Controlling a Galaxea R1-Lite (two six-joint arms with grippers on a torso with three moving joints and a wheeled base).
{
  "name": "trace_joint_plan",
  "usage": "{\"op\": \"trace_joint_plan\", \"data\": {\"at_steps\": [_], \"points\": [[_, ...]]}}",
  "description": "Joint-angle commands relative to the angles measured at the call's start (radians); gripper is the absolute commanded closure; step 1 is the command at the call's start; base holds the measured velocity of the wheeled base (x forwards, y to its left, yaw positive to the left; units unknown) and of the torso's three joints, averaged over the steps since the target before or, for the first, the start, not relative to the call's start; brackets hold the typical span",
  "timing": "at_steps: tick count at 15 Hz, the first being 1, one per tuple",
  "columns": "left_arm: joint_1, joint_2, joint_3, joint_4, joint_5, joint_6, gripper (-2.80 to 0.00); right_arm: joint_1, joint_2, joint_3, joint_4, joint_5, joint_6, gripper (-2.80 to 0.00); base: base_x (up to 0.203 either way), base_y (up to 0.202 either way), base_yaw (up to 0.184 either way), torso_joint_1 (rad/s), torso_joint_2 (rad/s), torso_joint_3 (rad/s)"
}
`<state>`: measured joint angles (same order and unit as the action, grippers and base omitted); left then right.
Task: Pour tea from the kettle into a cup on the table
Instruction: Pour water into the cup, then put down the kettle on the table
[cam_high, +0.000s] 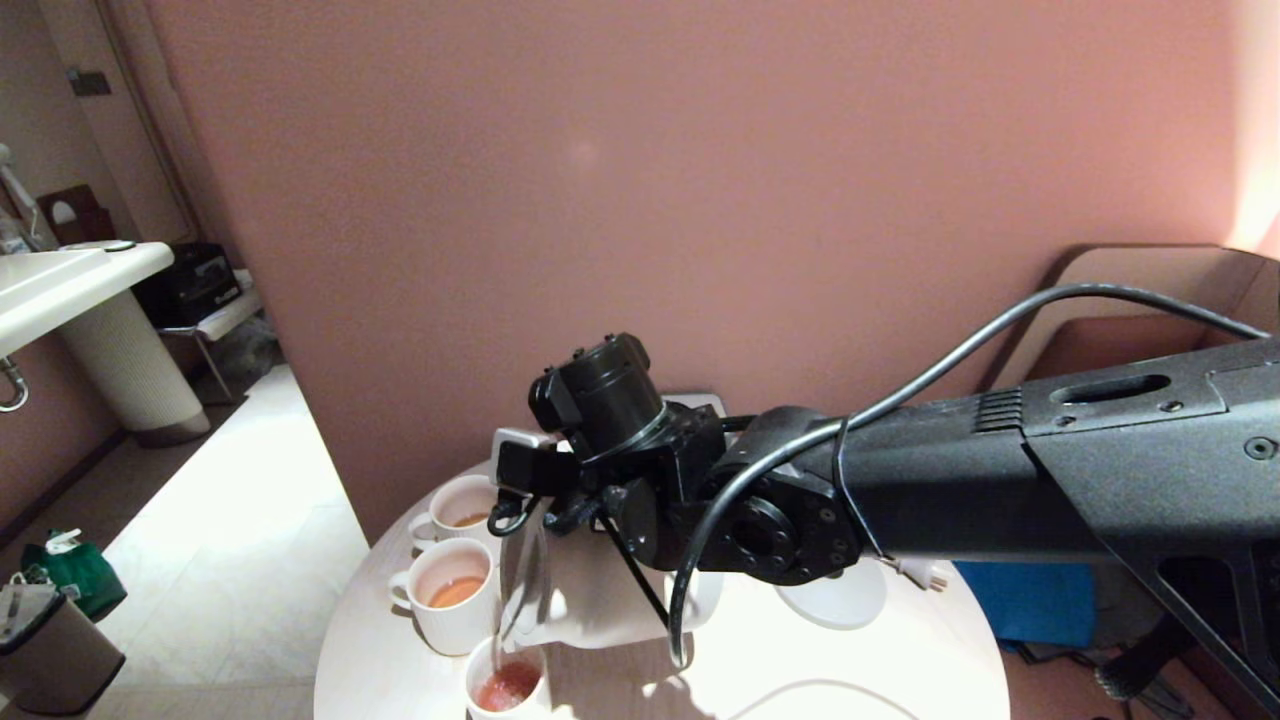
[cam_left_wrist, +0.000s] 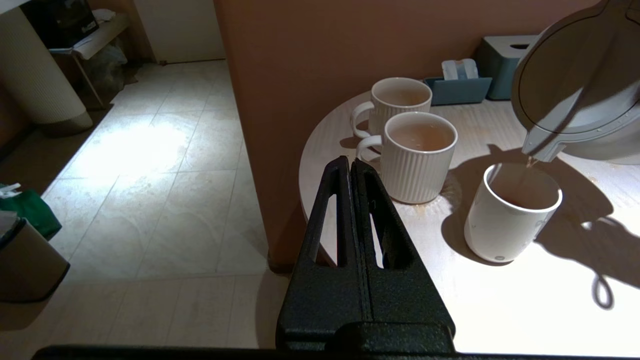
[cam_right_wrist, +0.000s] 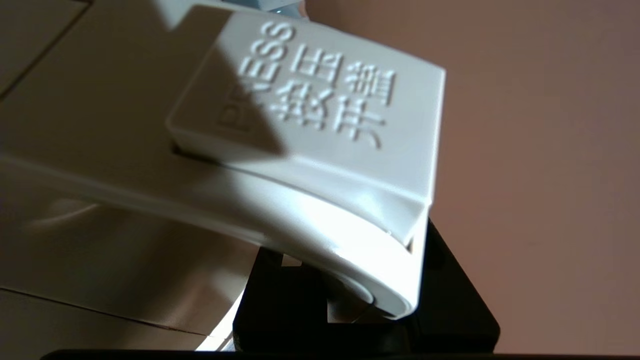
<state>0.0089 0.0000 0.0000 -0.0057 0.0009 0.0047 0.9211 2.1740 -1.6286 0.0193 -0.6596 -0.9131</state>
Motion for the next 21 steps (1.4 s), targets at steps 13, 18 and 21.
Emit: {"op": "trace_joint_plan", "data": {"at_steps": [13,18,21], "points": [[0.0,0.002,0.0,0.0,0.001,0.0,0.0,-0.094,-0.071,0.274,-0.127,0.049,0.547,0.0,0.0,0.0,0.0,0.0,0.0,0.0],[0.0,0.002,0.0,0.0,0.001,0.0,0.0,-0.272,-0.197,0.405,-0.27,0.13,0.697,0.0,0.0,0.0,0.0,0.0,0.0,0.0],[0.0,0.002,0.0,0.0,0.001,0.0,0.0,-0.374,-0.279,0.533,-0.328,0.202,0.817,0.0,0.0,0.0,0.0,0.0,0.0,0.0]]}}
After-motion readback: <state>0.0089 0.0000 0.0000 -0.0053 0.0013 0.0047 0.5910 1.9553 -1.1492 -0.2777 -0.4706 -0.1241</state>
